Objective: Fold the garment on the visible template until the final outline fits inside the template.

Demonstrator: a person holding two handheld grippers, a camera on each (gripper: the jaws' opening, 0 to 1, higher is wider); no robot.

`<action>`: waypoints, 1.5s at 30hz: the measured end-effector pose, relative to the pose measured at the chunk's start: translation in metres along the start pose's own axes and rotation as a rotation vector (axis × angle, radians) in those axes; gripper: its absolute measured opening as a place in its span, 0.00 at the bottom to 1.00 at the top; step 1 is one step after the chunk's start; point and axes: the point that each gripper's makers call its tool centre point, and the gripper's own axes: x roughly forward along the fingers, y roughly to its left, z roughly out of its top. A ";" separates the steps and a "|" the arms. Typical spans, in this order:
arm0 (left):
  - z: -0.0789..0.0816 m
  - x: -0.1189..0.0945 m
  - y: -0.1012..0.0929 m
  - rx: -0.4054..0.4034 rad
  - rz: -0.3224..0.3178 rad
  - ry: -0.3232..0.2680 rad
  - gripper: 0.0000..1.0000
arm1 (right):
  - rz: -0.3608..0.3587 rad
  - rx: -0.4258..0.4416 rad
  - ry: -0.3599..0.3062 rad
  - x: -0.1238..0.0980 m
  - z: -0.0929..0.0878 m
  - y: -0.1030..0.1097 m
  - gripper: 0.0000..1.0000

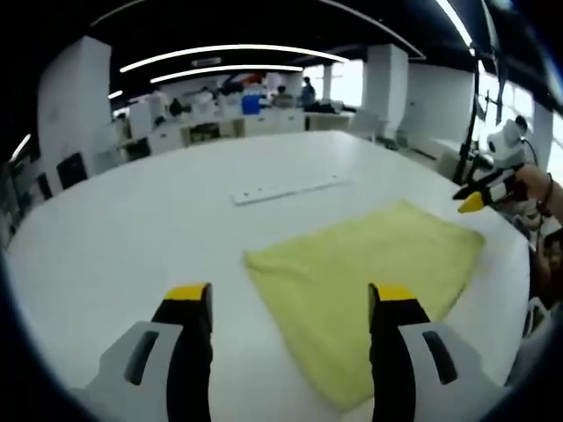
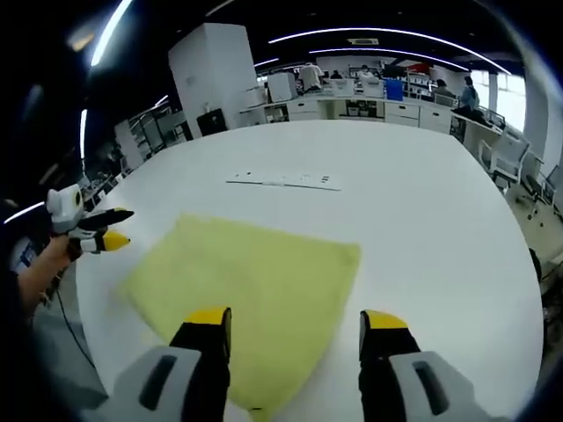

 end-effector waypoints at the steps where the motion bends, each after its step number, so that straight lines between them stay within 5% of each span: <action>1: -0.003 -0.003 -0.002 0.001 -0.004 0.003 0.68 | 0.008 0.003 -0.007 -0.002 -0.002 0.003 0.57; 16: -0.046 -0.032 -0.019 0.014 -0.081 0.056 0.41 | 0.032 0.018 0.035 -0.023 -0.043 0.017 0.44; 24: -0.061 -0.034 -0.020 -0.054 -0.081 0.076 0.33 | 0.040 0.041 0.061 -0.030 -0.062 0.021 0.30; 35: -0.083 -0.034 -0.025 -0.137 -0.089 0.109 0.22 | 0.048 0.090 0.051 -0.033 -0.069 0.022 0.10; 45: -0.089 -0.028 -0.029 -0.138 -0.097 0.133 0.11 | 0.055 0.111 0.047 -0.030 -0.073 0.023 0.02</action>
